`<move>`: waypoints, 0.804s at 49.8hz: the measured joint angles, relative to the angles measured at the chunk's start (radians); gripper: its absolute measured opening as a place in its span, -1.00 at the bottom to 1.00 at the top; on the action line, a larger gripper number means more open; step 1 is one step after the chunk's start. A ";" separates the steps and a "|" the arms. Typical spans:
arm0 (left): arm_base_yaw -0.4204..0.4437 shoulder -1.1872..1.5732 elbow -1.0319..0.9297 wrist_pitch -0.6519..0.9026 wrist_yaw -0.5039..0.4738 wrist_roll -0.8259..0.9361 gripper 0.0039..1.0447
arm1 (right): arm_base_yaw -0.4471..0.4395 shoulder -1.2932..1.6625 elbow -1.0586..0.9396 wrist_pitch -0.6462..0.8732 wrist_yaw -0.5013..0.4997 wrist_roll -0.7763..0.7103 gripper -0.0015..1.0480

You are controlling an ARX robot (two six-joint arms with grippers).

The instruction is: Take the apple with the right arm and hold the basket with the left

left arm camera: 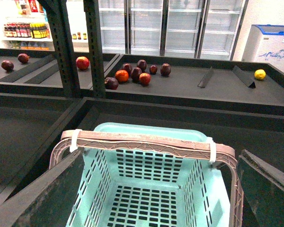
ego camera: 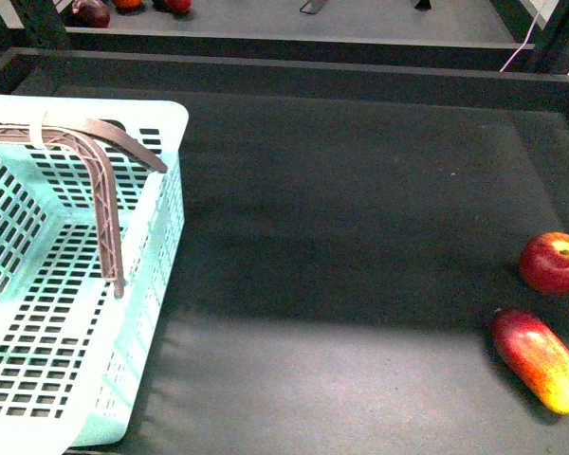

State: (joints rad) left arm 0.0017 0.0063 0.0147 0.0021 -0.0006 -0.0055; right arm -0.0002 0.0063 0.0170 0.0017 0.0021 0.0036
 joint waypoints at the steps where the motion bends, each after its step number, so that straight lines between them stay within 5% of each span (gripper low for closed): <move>1: 0.000 0.000 0.000 0.000 0.000 0.000 0.87 | 0.000 0.000 0.000 0.000 0.000 0.000 0.83; 6: 0.042 0.204 0.092 -0.140 0.168 -0.219 0.87 | 0.000 0.000 0.000 0.000 0.000 0.000 0.83; 13: 0.130 0.588 0.206 0.115 0.319 -0.651 0.87 | 0.000 0.000 0.000 0.000 -0.001 0.000 0.83; 30: 0.084 1.212 0.401 0.451 0.235 -1.270 0.87 | 0.000 0.000 0.000 0.000 -0.001 0.000 0.83; 40: 0.042 1.346 0.428 0.469 0.202 -1.384 0.87 | 0.000 0.000 0.000 0.000 -0.001 0.000 0.83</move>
State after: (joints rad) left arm 0.0441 1.3521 0.4423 0.4709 0.2012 -1.3899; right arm -0.0002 0.0059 0.0170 0.0017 0.0010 0.0036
